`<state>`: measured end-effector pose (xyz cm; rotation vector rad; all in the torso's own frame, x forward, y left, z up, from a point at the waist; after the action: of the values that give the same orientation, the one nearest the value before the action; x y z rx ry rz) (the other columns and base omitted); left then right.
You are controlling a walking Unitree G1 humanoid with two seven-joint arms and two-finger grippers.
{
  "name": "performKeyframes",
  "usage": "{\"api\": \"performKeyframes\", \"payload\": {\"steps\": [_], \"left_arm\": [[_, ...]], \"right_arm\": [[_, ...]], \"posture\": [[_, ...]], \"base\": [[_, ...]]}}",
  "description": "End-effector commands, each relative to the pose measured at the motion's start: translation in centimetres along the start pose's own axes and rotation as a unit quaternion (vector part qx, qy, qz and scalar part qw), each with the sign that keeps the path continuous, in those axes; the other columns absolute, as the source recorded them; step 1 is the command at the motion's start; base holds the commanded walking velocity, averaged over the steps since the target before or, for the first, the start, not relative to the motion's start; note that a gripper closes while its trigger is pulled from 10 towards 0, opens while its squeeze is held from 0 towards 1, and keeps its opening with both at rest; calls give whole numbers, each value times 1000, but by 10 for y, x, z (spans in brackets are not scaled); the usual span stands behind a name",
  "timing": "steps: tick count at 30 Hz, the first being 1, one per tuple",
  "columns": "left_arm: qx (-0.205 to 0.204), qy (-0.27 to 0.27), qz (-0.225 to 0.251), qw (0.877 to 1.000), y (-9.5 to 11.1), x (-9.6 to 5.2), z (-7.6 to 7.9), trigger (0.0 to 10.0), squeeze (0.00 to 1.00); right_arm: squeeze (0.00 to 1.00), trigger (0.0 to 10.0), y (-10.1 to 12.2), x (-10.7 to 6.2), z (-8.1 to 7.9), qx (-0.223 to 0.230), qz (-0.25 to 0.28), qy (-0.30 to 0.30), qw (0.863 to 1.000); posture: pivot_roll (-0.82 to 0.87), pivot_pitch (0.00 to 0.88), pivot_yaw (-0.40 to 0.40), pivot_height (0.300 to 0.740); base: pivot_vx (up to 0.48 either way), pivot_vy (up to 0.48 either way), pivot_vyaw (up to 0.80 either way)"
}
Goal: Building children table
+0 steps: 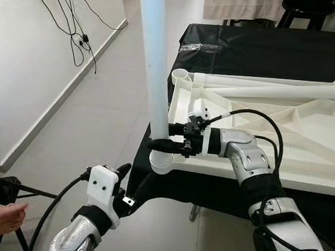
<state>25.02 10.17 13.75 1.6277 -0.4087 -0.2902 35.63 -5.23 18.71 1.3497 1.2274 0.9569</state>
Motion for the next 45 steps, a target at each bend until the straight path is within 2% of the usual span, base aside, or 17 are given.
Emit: {"api": "performKeyframes", "payload": {"steps": [1, 5, 6, 7, 9, 17, 18, 19, 20, 22, 23, 25, 29, 31, 40, 41, 45], "left_arm": [[2, 4, -10, 1000, -6, -2, -2, 10000, 0], [4, 6, -11, 1000, -8, -2, -2, 10000, 0], [-3, 9, -11, 1000, -8, -3, -4, 10000, 0], [-3, 9, -11, 1000, -8, -3, -4, 10000, 0], [-14, 10, -10, 1000, -8, -3, -6, 10000, 0], [-18, -1, -6, 1000, -6, 4, -4, 10000, 0], [-12, 6, -7, 1000, -6, 4, -5, 10000, 0], [-12, 6, -7, 1000, -6, 4, -5, 10000, 0], [-6, 12, -7, 1000, -6, 3, -6, 10000, 0], [-6, 12, -7, 1000, -6, 3, -6, 10000, 0], [-3, 16, -8, 1000, -6, 3, -7, 10000, 0], [-3, 16, -8, 1000, -6, 3, -7, 10000, 0], [-3, 12, -8, 1000, -7, 5, -6, 10000, 0], [-5, 7, -7, 1000, -7, 8, -4, 10000, 0], [-6, 7, -6, 1000, -9, 10, -4, 10000, 0], [-6, 9, -6, 1000, -9, 10, -4, 10000, 0], [-7, 10, -6, 1000, -10, 9, -3, 10000, 0]], "right_arm": [[0, 0, -11, 0, -5, 24, 1, 15, 1000], [0, 0, -38, -15, 0, 30, -19, -108, 994], [0, 0, -55, -24, 23, 88, 11, -347, 934], [0, 0, -55, -24, 23, 88, 11, -347, 934], [0, 0, -80, -23, 0, 107, -2, -448, 888], [0, 0, -68, -16, 17, 36, -19, -419, 907], [0, 8510, -63, -11, 21, 30, -14, -418, 908], [0, 8510, -63, -11, 21, 30, -14, -418, 908], [263, 10000, -55, -2, 22, 28, -3, -402, 915], [263, 10000, -55, -2, 22, 28, -3, -402, 915], [1000, 10000, -46, 6, 22, 30, 12, -377, 926], [1000, 10000, -46, 6, 22, 30, 12, -377, 926], [1000, 10000, -21, 30, 3, 31, 51, -221, 973], [0, 10000, -7, 38, -14, 16, 55, -93, 994], [0, 9137, 3, 45, -7, 8, 14, -2, 1000], [0, 0, 2, 45, -6, 15, 7, 7, 1000], [0, 0, -1, 43, -7, 24, -7, 37, 999]], "posture": [[-18, 104, 65, 740], [-39, 113, 51, 740], [-61, 122, 54, 740], [-61, 122, 54, 740], [-64, 138, 65, 740], [-48, 120, 44, 740], [-51, 129, 51, 740], [-51, 129, 51, 740], [-47, 127, 52, 740], [-47, 127, 52, 740], [-41, 126, 51, 740], [-41, 126, 51, 740], [-43, 116, 53, 740], [-41, 113, 51, 740], [-20, 104, 29, 740], [-18, 104, 29, 740], [-16, 105, 25, 740]], "base": [[0, 0, 0], [0, 0, 0], [0, 0, 0], [0, 0, 0], [0, 0, 0], [0, 0, 0], [0, 0, 0], [0, 0, 0], [0, 0, 0], [0, 0, 0], [0, 0, 0], [0, 0, 0], [0, 0, 0], [0, 0, 0], [0, 0, 0], [0, 0, 0], [0, 0, 0]]}}
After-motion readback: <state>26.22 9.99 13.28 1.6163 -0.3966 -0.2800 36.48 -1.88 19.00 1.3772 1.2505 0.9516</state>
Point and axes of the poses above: a point about 5 cm out from each wrist's last joint towards the gripper, its own x axis pointing out of the wrist towards the gripper, its own y axis along the axis of the wrist's last joint, z = x × y, the point moved 5 cm from there along x, pointing out of the wrist towards the gripper, and after that the axes turned 10 degrees about x, right-handed, at the moved point
